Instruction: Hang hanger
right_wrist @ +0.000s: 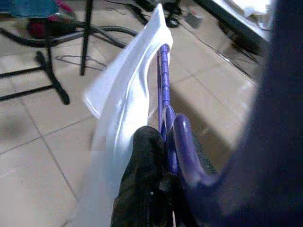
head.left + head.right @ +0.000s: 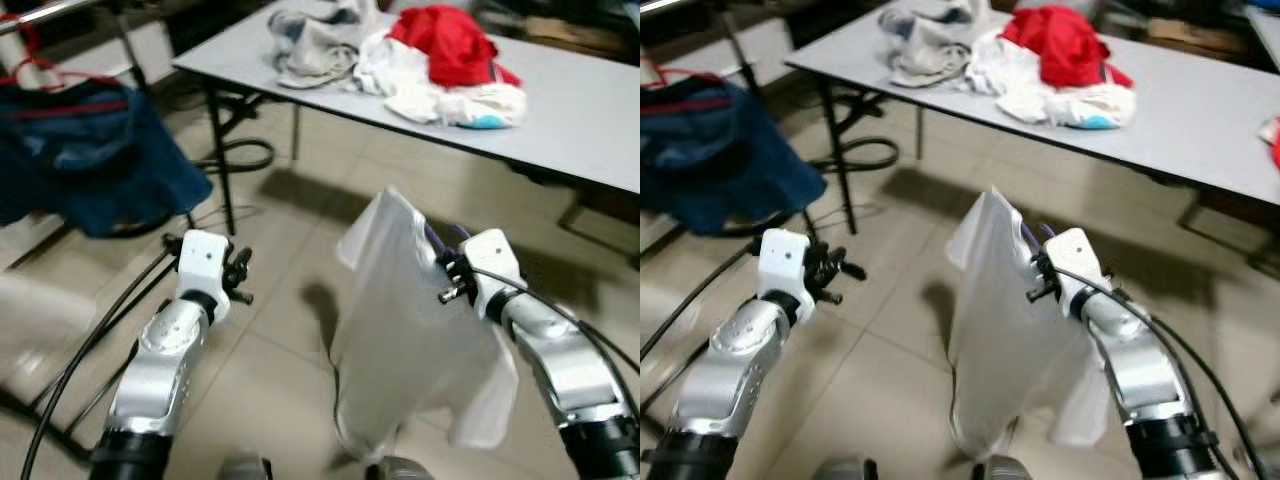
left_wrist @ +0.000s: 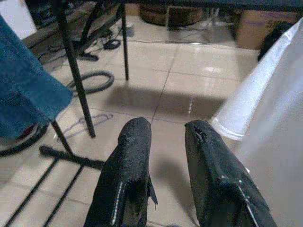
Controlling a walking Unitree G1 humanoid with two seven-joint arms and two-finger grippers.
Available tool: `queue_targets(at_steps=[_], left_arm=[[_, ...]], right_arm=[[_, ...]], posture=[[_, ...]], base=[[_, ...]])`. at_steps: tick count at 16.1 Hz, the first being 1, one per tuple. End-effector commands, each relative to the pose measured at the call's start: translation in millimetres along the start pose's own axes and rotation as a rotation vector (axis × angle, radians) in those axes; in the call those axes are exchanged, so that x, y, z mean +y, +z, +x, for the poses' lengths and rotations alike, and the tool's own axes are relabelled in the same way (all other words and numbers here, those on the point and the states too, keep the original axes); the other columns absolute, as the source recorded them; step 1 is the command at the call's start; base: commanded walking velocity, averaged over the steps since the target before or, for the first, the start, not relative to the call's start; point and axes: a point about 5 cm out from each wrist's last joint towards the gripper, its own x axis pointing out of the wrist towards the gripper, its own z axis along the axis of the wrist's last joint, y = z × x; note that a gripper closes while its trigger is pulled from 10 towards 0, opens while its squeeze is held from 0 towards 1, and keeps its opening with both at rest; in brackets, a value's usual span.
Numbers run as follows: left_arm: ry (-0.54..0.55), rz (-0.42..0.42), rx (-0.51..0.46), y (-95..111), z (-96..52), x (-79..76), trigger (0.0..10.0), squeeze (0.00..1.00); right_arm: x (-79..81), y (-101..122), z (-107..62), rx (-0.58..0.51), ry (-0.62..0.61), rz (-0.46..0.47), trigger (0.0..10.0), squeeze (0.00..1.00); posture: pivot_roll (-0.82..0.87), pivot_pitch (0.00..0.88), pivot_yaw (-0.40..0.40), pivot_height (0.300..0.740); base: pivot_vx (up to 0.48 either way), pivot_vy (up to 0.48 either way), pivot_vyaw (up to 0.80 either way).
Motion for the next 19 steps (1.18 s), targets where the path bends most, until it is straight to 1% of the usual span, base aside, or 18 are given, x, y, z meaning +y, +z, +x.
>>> queue_targets(at_steps=[1, 3, 4, 5, 6, 7, 8, 9, 10, 11, 13, 14, 17, 19], left_arm=[[-0.014, 0.004, -0.022, 5, 1.9, -6.5, 10.0, 0.0], [-0.009, 0.0, -0.032, 6, 1.9, -7.8, 10.0, 0.0], [-0.014, -0.023, -0.038, 7, 2.0, -9.4, 10.0, 0.0], [-0.02, -0.023, -0.076, 14, 3.3, -10.7, 10.0, 0.0], [-0.024, -0.027, -0.098, 18, 4.1, -12.0, 10.0, 0.0], [0.011, -0.02, -0.09, 24, 9.5, -9.0, 10.0, 0.0], [-0.003, 0.0, -0.114, 28, 11.7, -8.6, 10.0, 0.0], [-0.021, 0.004, -0.092, 27, 12.1, -9.4, 10.0, 0.0], [-0.026, -0.009, -0.091, 29, 10.0, -7.5, 10.0, 0.0], [-0.011, -0.01, -0.103, 32, 5.7, -3.0, 10.0, 0.0], [0.006, -0.008, -0.104, 34, 1.5, 1.6, 10.0, 0.0], [0.007, -0.001, -0.102, 34, 1.5, 3.4, 10.0, 0.0], [0.007, 0.005, -0.095, 35, 4.8, 4.2, 10.0, 0.0], [0.011, 0.008, -0.089, 37, 6.9, 6.2, 10.0, 0.0]], right_arm=[[-5.3, 2, -2.3, -0.018, -0.022, 0.039, 10.0, 0.0], [0.6, 5, -2.4, -0.046, -0.055, 0.096, 10.0, 0.0], [1.2, 7, -2.8, -0.06, -0.066, 0.13, 10.0, 0.0], [0.6, 9, -2.6, -0.067, -0.069, 0.186, 10.0, 0.0], [-0.9, 10, -2.6, -0.068, -0.068, 0.202, 10.0, 0.0], [-1.0, 18, -1.2, -0.085, -0.042, 0.227, 10.0, 0.0], [2.2, 23, 1.1, -0.099, -0.021, 0.252, 10.0, 0.0], [2.3, 27, 1.9, -0.118, -0.021, 0.259, 10.0, 0.0], [10.6, 27, 4.3, -0.116, 0.008, 0.22, 10.0, 0.0], [21.1, 22, 7.3, -0.094, 0.029, 0.206, 10.0, 0.0], [29.6, 18, 9.9, -0.077, 0.046, 0.234, 10.0, 0.0], [30.1, 20, 12.5, -0.078, 0.039, 0.252, 10.0, 0.0], [21.2, 24, 19.6, -0.098, -0.019, 0.296, 10.0, 0.0], [21.8, 30, 20.2, -0.129, -0.048, 0.308, 10.0, 0.0]], posture=[[-0.08, 0.0, -0.014, 0.74], [-0.08, 0.0, -0.005, 0.74], [-0.08, 0.0, 0.002, 0.74], [-0.07, 0.0, 0.006, 0.74], [-0.08, 0.0, 0.005, 0.74], [-0.09, 0.0, -0.004, 0.74], [-0.09, 0.0, -0.008, 0.74], [-0.08, 0.0, -0.011, 0.74], [-0.07, 0.0, -0.016, 0.74], [-0.04, 0.0, -0.023, 0.74], [-0.03, 0.0, -0.021, 0.74], [-0.03, 0.0, -0.014, 0.74], [-0.03, 0.0, -0.002, 0.74], [-0.04, 0.0, 0.004, 0.74]], base=[[0.0, -0.48, 0.8], [0.0, -0.48, 0.8], [0.0, -0.461, 0.8], [0.0, 0.0, 0.8], [0.0, 0.0, 0.8], [0.0, 0.0, 0.0], [0.0, 0.0, 0.0], [0.0, 0.0, 0.0], [0.33, 0.0, 0.0], [0.401, 0.0, 0.8], [0.437, 0.0, 0.8], [0.442, 0.0, 0.8], [0.444, 0.0, 0.8], [0.446, 0.0, 0.0]])
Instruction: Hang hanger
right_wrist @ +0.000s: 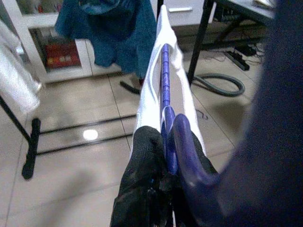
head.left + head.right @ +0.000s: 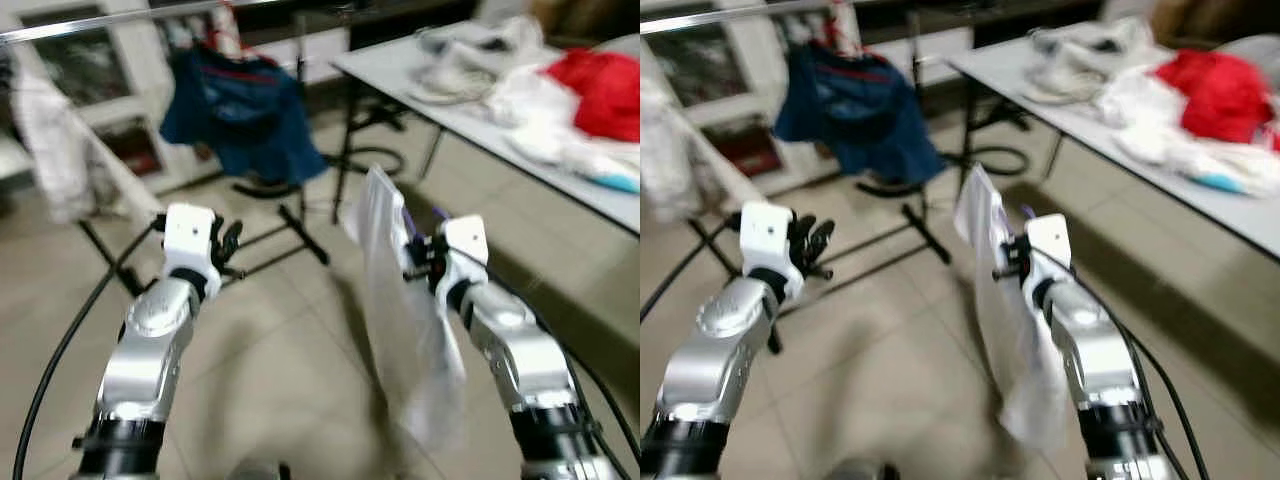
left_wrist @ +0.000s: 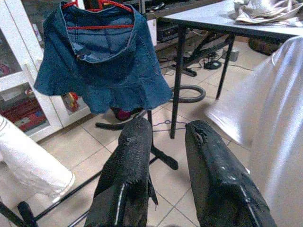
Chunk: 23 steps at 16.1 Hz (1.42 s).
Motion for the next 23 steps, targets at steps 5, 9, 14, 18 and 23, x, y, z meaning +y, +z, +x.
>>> queue_targets(at_steps=[5, 9, 14, 18, 23], left_arm=[[-0.027, -0.001, -0.001, 3.9, 5.2, -7.5, 10.0, 0.0], [-0.027, -0.001, -0.001, 3.9, 5.2, -7.5, 10.0, 0.0], [-0.027, -0.001, -0.001, 3.9, 5.2, -7.5, 10.0, 0.0], [-0.049, 0.045, -0.007, 6.8, 5.5, -10.6, 10.0, 0.0], [-0.049, 0.058, -0.023, 11.4, 5.9, -11.1, 10.0, 0.0]], right_arm=[[-9.2, 7.4, -2.5, -0.039, -0.041, 0.004, 10.0, 0.0], [-9.2, 7.4, -2.5, -0.039, -0.041, 0.004, 10.0, 0.0], [-9.2, 7.4, -2.5, -0.039, -0.041, 0.004, 10.0, 0.0], [-7.8, 9.0, 1.1, -0.048, 0.004, -0.079, 10.0, 0.0], [-2.1, 8.4, 3.0, -0.034, 0.063, -0.116, 10.0, 0.0]], posture=[[-0.04, 0.0, 0.004, 0.74], [-0.04, 0.0, 0.004, 0.74], [-0.04, 0.0, 0.004, 0.74], [-0.02, 0.0, -0.018, 0.74], [-0.01, 0.0, -0.022, 0.74]], base=[[0.446, 0.0, 0.0], [0.446, 0.0, 0.0], [0.446, 0.0, 0.0], [0.443, 0.0, 0.0], [0.44, 0.0, 0.48]])
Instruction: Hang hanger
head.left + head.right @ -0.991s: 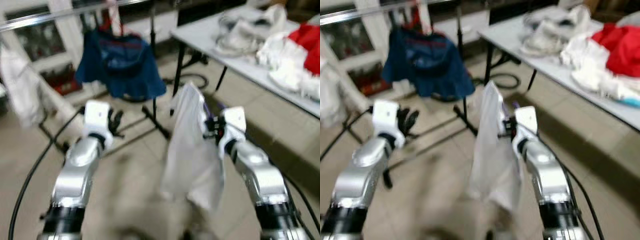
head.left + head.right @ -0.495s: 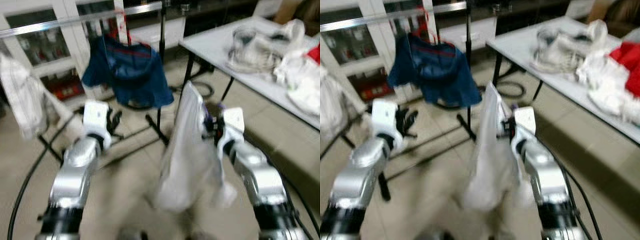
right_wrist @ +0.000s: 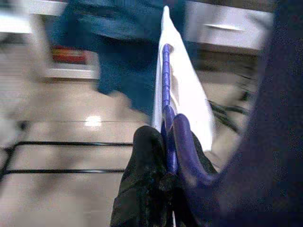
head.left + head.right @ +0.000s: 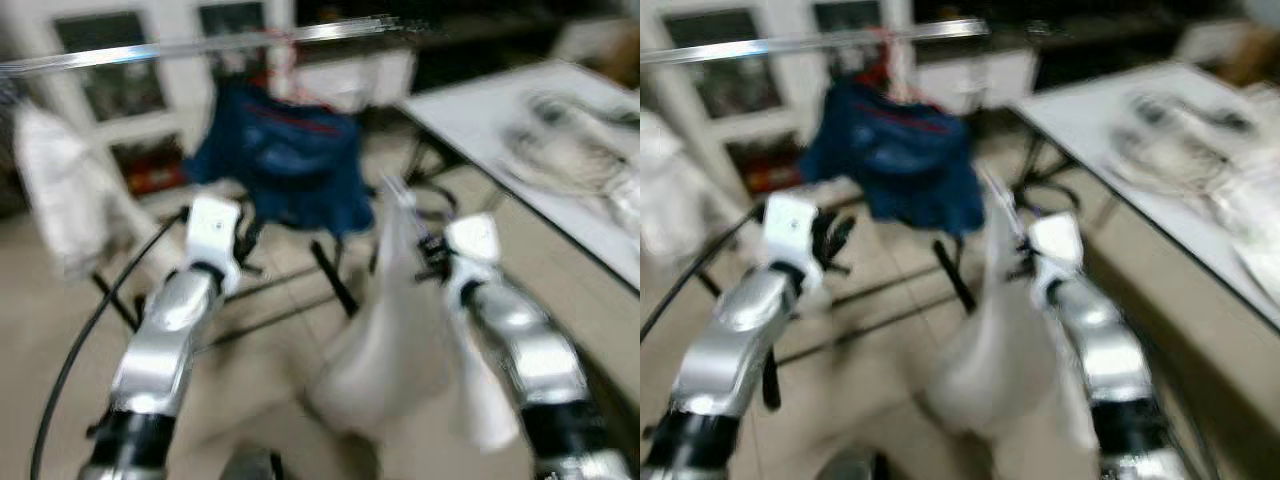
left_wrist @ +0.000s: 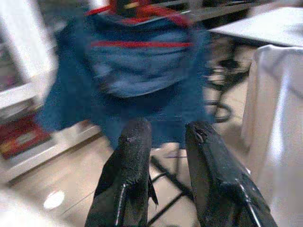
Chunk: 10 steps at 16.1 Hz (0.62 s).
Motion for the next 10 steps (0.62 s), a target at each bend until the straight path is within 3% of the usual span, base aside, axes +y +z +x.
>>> queue_targets(at_steps=[1, 5, 10], left_arm=[[-0.001, 0.011, -0.017, 5, 1.3, -1.5, 10.0, 0.0], [0.003, 0.019, -0.016, 5, 1.0, -0.9, 10.0, 0.0], [-0.036, 0.065, -0.045, 15, 2.5, -4.8, 10.0, 0.0]], right_arm=[[-2.3, 9, -2.2, -0.044, 0.026, -0.031, 10.0, 0.0], [-1.7, 8, -1.3, -0.044, 0.044, -0.043, 10.0, 0.0], [-8.1, 10, -1.0, -0.062, 0.019, -0.004, 10.0, 0.0]], posture=[[-0.01, 0.0, -0.024, 0.74], [0.0, 0.0, -0.026, 0.74], [0.0, 0.0, -0.026, 0.74]], base=[[0.439, 0.0, 0.8], [0.436, 0.0, 0.8], [0.424, 0.0, 0.0]])
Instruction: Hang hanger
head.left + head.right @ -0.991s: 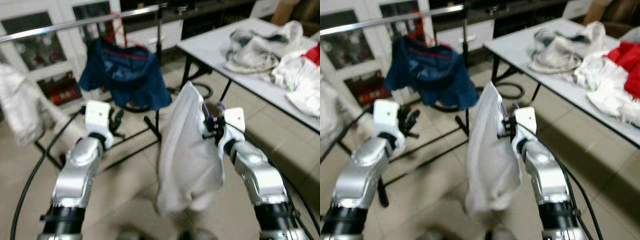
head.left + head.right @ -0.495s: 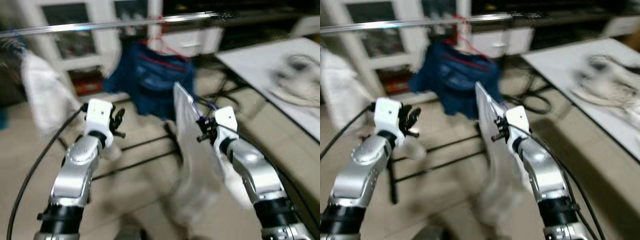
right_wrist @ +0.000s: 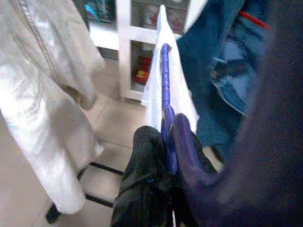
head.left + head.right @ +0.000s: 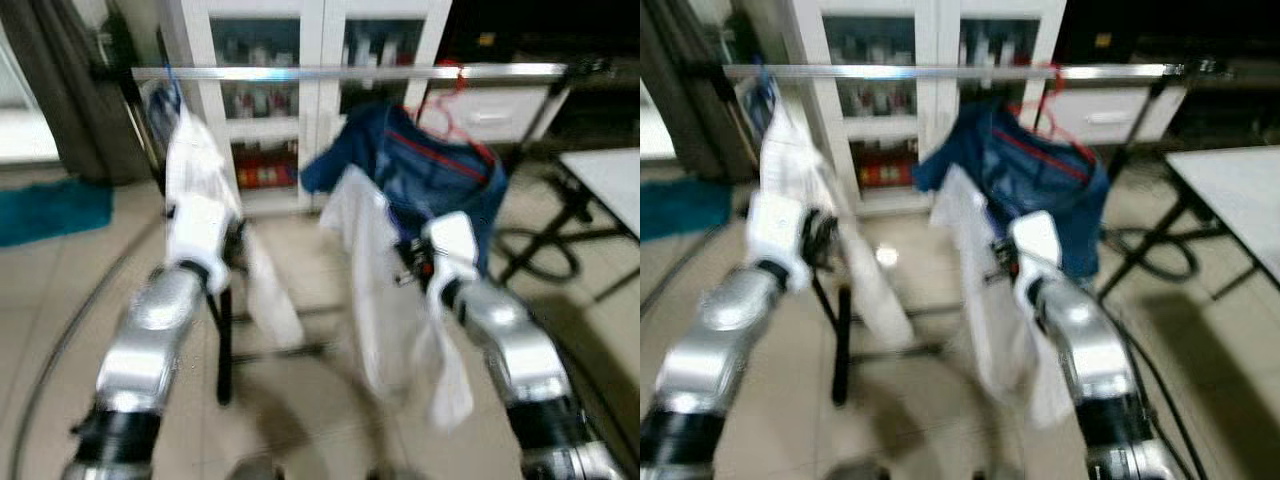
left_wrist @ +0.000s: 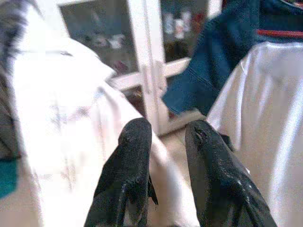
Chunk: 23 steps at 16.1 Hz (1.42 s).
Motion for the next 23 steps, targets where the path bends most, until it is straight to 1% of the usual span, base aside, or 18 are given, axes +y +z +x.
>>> queue_targets(at_steps=[1, 4, 6, 8, 10, 12, 14, 16, 17, 19, 20, 23], left_arm=[[-0.055, 0.006, -0.032, 9, 3.4, -13.4, 10.0, 0.0], [-0.055, 0.009, -0.036, 10, 3.6, -14.7, 10.0, 0.0], [-0.066, 0.016, -0.047, 12, 3.0, -16.6, 10.0, 0.0], [-0.102, 0.017, -0.063, 17, 2.3, -20.2, 10.0, 0.0], [-0.193, 0.035, -0.072, 20, -1.6, -27.7, 10.0, 0.0], [-0.286, 0.035, -0.092, 25, -6.4, -33.1, 10.0, 0.0], [-0.377, 0.067, -0.087, 29, -11.8, -34.9, 10.0, 0.0], [-0.424, 0.086, -0.077, 31, -15.1, -34.0, 10.0, 0.0], [-0.448, 0.096, -0.069, 31, -15.9, -34.3, 10.0, 0.0], [-0.487, 0.11, -0.067, 34, -17.9, -36.3, 10.0, 0.0], [-0.505, 0.105, -0.068, 35, -18.1, -38.1, 10.0, 0.0], [-0.559, 0.113, -0.062, 38, -19.9, -42.1, 10.0, 0.0]], right_arm=[[-12.6, 9, -4.8, -0.047, -0.031, -0.016, 10.0, 0.0], [-11.7, 13, -3.5, -0.06, -0.011, -0.049, 10.0, 0.0], [-10.6, 19, -2.7, -0.076, -0.001, -0.051, 10.0, 0.0], [-12.1, 27, -2.9, -0.101, -0.001, -0.05, 10.0, 0.0], [-17.2, 40, -3.5, -0.137, -0.019, -0.042, 10.0, 0.0], [-20.6, 52, -2.7, -0.151, -0.031, -0.004, 10.0, 0.0], [-23.6, 63, -1.1, -0.157, -0.052, 0.022, 10.0, 0.0], [-24.9, 73, 1.3, -0.17, -0.051, 0.033, 10.0, 0.0], [-25.9, 75, 4.5, -0.144, -0.056, 0.018, 10.0, 0.0], [-27.5, 81, 13.6, -0.104, -0.079, 0.039, 10.0, 0.0], [-28.2, 86, 19.5, -0.094, -0.094, 0.057, 10.0, 0.0], [-26.4, 103, 38.4, -0.095, -0.111, 0.05, 10.0, 0.0]], posture=[[0.0, 0.0, -0.026, 0.74], [0.0, 0.0, -0.029, 0.74], [0.0, 0.0, -0.036, 0.74], [0.0, 0.0, -0.041, 0.74], [0.0, 0.0, -0.046, 0.74], [0.0, 0.0, -0.051, 0.74], [0.0, 0.0, -0.051, 0.74], [0.0, 0.0, -0.051, 0.74], [0.0, 0.0, -0.057, 0.74], [0.0, 0.0, -0.057, 0.74], [0.0, 0.0, -0.055, 0.74], [0.0, 0.0, -0.054, 0.74]], base=[[0.42, 0.0, 0.0], [0.416, 0.0, 0.0], [0.401, 0.0, 0.8], [0.0, 0.0, 0.0], [0.0, 0.0, 0.0], [0.0, 0.0, 0.0], [0.0, 0.0, 0.0], [0.0, 0.0, 0.0], [0.0, 0.0, 0.0], [0.0, 0.0, 0.0], [0.0, 0.0, 0.0], [0.0, 0.0, 0.0]])
